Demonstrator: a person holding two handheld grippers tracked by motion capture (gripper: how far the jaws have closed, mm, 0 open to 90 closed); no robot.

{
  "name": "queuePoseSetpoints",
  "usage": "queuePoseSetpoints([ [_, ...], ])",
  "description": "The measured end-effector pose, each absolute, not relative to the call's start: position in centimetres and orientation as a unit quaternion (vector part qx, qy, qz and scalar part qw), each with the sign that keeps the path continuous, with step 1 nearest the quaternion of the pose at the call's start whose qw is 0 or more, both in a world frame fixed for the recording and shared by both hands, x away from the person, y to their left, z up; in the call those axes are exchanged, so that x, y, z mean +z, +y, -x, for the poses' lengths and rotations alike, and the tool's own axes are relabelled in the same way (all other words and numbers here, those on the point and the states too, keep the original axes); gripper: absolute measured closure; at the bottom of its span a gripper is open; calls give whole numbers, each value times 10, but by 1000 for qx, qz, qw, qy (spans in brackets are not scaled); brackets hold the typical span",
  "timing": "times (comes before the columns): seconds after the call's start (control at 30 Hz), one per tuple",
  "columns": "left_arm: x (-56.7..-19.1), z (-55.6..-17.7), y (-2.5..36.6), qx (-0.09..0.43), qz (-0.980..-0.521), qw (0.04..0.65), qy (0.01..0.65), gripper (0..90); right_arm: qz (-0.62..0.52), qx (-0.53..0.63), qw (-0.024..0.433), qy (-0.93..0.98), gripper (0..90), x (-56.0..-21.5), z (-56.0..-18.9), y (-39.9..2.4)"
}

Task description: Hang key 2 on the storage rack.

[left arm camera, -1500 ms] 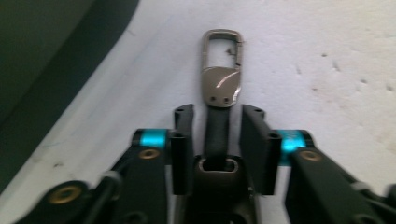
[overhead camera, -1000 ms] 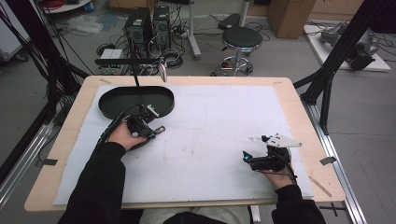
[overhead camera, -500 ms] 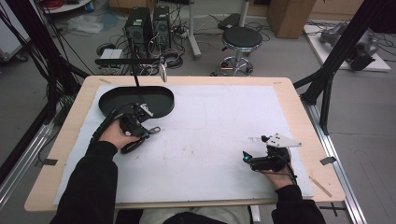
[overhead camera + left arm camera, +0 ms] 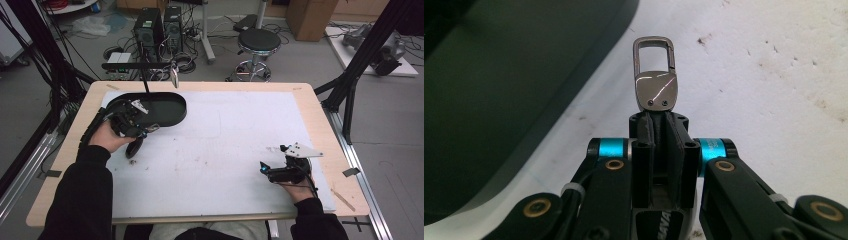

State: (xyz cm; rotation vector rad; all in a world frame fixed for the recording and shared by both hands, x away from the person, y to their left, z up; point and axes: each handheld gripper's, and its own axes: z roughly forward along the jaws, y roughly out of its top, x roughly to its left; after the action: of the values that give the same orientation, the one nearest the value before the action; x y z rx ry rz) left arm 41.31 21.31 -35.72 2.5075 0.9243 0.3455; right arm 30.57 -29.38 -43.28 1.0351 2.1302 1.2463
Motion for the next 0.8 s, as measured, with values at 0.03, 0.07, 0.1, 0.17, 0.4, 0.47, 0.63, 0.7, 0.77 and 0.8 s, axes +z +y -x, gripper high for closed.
queuePoseSetpoints([
  [0.03, -354, -413, 215, 131, -907, 221, 334, 820, -377, 453, 231, 774, 8, -433, -306, -294],
  [0.07, -352, -413, 216, 135, -908, 219, 330, 820, -377, 453, 230, 774, 8, -433, -306, -294],
  [0.1, -350, -413, 217, 144, -907, 218, 329, 820, -377, 453, 231, 774, 8, -433, -306, -294],
  [0.17, -347, -412, 221, 156, -905, 221, 328, 820, -376, 453, 233, 774, 8, -433, -306, -294],
  [0.4, -337, -414, 230, 168, -899, 226, 335, 820, -378, 454, 231, 773, 8, -433, -307, -294],
  [0.47, -329, -416, 230, 179, -902, 217, 326, 821, -378, 455, 230, 773, 8, -433, -307, -294],
  [0.63, -307, -422, 232, 197, -902, 211, 321, 822, -379, 454, 225, 774, 8, -433, -307, -294],
  [0.7, -298, -425, 234, 203, -900, 215, 321, 822, -379, 453, 225, 775, 8, -434, -308, -293],
  [0.77, -291, -428, 236, 205, -897, 223, 322, 822, -379, 453, 224, 775, 8, -434, -308, -293],
  [0.8, -289, -430, 237, 205, -897, 225, 322, 822, -379, 453, 225, 775, 8, -434, -308, -293],
])
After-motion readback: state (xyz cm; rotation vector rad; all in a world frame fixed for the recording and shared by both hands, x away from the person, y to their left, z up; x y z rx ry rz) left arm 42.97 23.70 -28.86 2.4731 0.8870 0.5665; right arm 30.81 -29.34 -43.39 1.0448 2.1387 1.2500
